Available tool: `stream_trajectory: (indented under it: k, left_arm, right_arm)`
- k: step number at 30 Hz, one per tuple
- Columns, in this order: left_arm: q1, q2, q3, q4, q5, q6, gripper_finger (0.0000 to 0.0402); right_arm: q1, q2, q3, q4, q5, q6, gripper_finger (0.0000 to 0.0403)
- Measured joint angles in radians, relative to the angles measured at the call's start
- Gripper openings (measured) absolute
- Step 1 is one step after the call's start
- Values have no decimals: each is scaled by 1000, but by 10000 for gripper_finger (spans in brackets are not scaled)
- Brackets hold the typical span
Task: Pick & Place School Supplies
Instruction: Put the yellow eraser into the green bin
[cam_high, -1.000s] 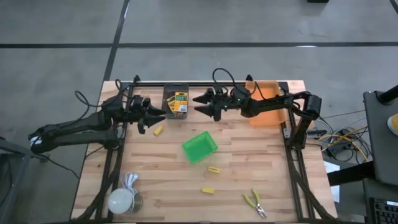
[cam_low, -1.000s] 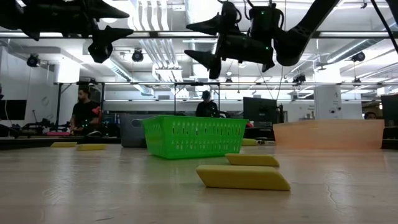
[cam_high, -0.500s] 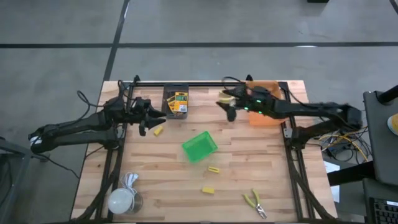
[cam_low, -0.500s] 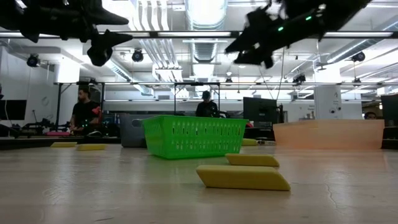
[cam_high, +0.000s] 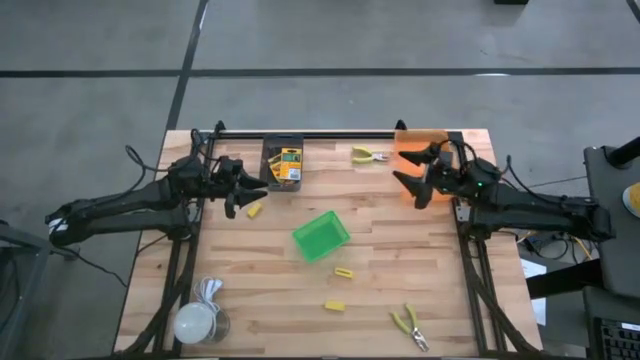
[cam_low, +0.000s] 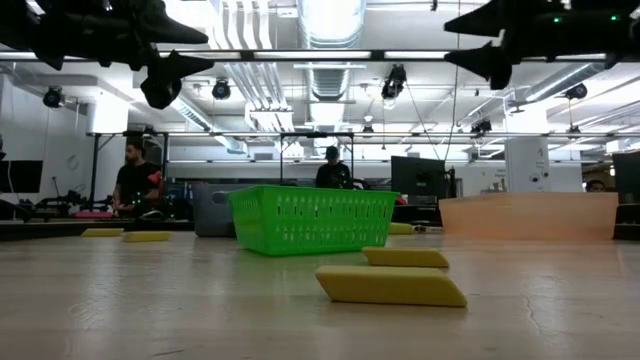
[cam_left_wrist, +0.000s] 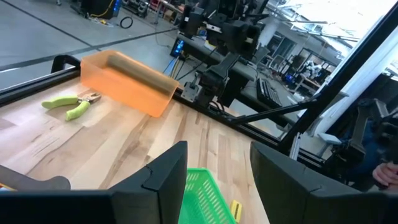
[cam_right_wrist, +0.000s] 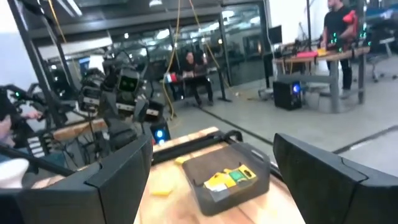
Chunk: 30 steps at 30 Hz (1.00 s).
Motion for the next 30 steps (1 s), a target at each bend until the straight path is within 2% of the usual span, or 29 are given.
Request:
stream_trajectory:
  k: [4,15,27,30]
  left_arm:
    - [0,0,0,0,0,0,182]
    - [0,0,0,-10,1,-10,181]
    - [0,0,0,-85,3,-127,181]
    - [0,3,0,-65,-23,-223,181]
  right_arm:
    - [0,-39,-23,-3,20,7,327]
    - [0,-16,-29,-6,22,7,327]
    - [0,-16,-29,-6,22,-3,327]
    - [0,-16,-29,-6,22,-4,327]
